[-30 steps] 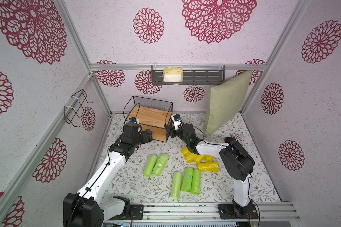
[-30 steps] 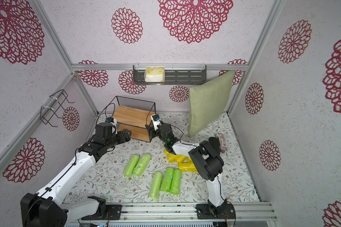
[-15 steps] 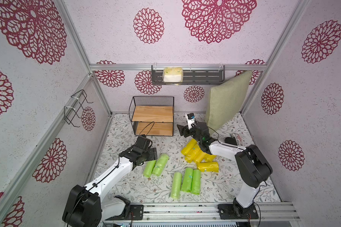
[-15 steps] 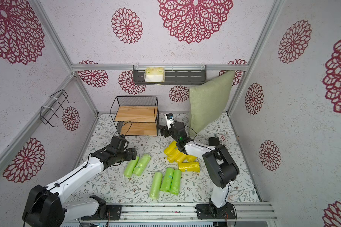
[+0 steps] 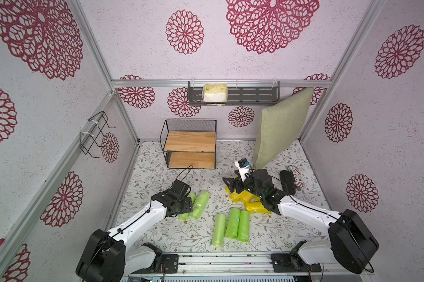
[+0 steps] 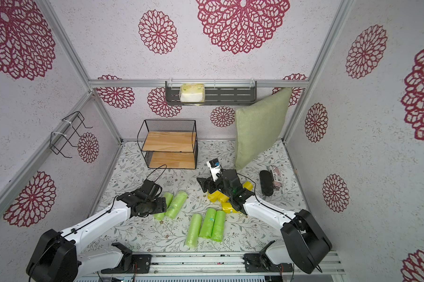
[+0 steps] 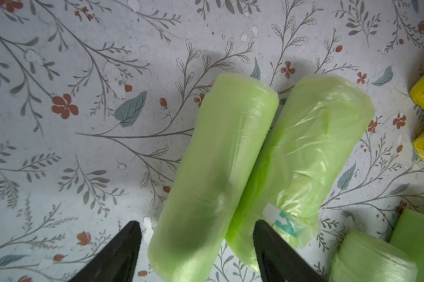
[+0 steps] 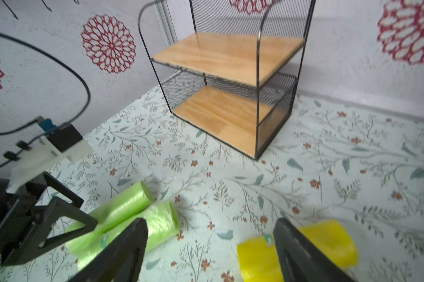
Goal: Sort the rolls of trash bags by color and place them on the shelf
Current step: Pick up the roll of trash bags from the center of the board.
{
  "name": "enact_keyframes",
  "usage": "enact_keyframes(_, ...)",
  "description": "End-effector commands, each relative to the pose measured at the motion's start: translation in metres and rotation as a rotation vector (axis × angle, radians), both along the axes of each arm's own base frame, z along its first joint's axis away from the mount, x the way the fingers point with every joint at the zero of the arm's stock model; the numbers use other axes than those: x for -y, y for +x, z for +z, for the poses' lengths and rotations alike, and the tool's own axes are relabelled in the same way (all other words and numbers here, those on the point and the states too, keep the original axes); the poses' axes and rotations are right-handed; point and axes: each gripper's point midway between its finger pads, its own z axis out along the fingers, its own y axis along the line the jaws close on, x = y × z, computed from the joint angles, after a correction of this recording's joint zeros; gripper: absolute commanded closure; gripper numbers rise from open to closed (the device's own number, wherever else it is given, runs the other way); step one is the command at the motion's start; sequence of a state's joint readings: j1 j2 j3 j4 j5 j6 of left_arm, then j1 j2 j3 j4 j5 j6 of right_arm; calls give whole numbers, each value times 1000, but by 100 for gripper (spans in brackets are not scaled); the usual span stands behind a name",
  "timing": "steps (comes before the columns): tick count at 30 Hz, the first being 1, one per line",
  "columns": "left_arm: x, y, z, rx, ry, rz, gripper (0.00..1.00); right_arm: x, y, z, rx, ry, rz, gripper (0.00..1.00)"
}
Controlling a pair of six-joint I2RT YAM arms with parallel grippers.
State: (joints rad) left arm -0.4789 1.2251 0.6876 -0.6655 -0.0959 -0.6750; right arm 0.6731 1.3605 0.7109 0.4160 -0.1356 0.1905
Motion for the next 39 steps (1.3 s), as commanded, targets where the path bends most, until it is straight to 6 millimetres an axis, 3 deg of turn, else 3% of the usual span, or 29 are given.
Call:
enact_keyframes(1, 1, 1, -4, -17, 24, -8, 27, -6, 2, 11, -9, 70, 4, 14)
enact_keyframes(8, 7, 5, -18, -27, 17, -29, 29, -10, 4, -1, -38, 79, 9, 14)
enact_keyframes(17, 24, 30, -30, 18, -5, -77, 39, -8, 3, -13, -69, 91, -6, 14)
enact_keyframes(20, 26, 40, -29, 57, -2, -77, 40, -6, 3, -14, -68, 86, -18, 14)
enact_keyframes(27, 25, 63, -19, 144, 35, -74, 52, -6, 4, -13, -70, 90, -21, 14)
enact_keyframes(30, 22, 67, -8, 164, 65, -78, 57, -3, 5, -12, -64, 83, -35, 13)
enact_keyframes(33, 20, 71, 14, 204, 80, -89, 57, 1, 6, -7, -45, 79, -55, 12)
enact_keyframes(39, 16, 82, 89, 335, 113, -132, 57, 8, 6, 10, 12, 90, -75, 11)
